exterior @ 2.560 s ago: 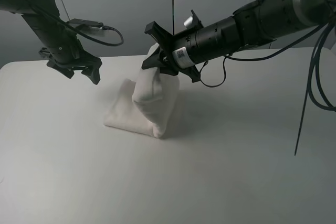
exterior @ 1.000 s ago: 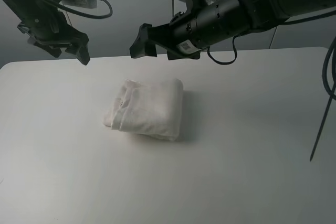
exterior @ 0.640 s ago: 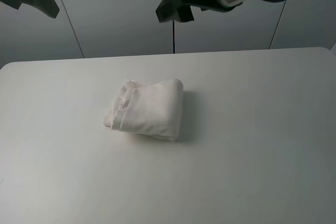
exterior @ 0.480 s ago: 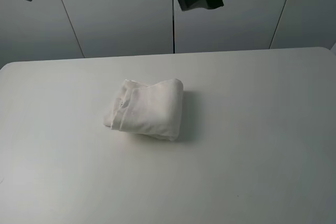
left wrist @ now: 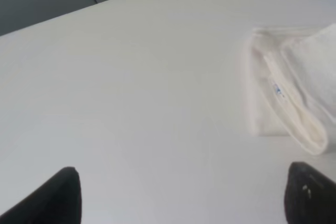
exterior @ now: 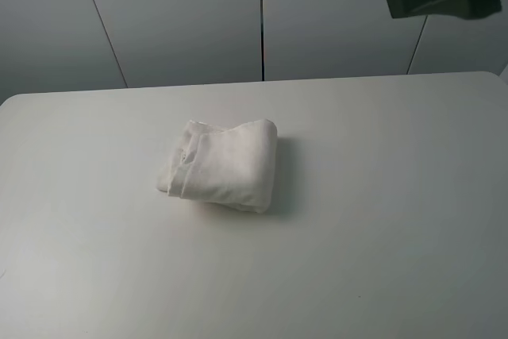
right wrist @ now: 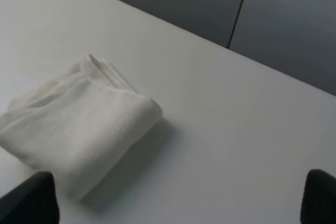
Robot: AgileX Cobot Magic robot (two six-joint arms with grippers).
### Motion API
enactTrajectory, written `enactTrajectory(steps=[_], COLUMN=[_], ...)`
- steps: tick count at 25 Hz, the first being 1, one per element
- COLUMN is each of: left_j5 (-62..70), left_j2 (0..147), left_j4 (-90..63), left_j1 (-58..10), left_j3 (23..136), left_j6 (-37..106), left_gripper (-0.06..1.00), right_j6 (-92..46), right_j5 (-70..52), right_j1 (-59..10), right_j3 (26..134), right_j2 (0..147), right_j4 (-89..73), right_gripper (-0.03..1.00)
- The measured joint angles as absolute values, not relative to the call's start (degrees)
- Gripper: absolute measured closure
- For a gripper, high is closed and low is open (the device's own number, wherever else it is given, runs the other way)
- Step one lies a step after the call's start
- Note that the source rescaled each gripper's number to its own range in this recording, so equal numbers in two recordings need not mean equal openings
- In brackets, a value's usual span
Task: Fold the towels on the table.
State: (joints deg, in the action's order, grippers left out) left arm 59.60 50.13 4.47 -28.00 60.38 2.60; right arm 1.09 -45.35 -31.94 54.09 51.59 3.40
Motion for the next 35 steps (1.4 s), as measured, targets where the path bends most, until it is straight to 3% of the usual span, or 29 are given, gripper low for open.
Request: enactTrajectory(steps=[8, 15, 22, 35], left_j5=[59.8, 60.4, 62.7, 62.4], left_j2=[29.8, 15.1, 7.8, 0.6], left_j4=[3.2, 2.8, 1.3, -1.1], left_j1=[-28.0, -28.0, -28.0, -28.0], left_j3=[42.8, 31.5, 30.3, 29.3], left_j6=[-1.2, -3.4, -5.3, -2.7], left_gripper=[-0.04, -0.04, -0.04, -0.04], right_j6=[2.1, 2.1, 2.1, -3.7], right_j5=[-48.8, -53.2, -56.5, -62.4], right_j1=[-31.9, -31.9, -31.9, -31.9], right_j3=[38.7, 31.9, 30.5, 29.2], right_j2=[32.1, 17.9, 9.4, 7.4], right_j4=[3.4, 3.4, 3.4, -5.3], right_gripper=[-0.03, -0.03, -0.03, -0.03])
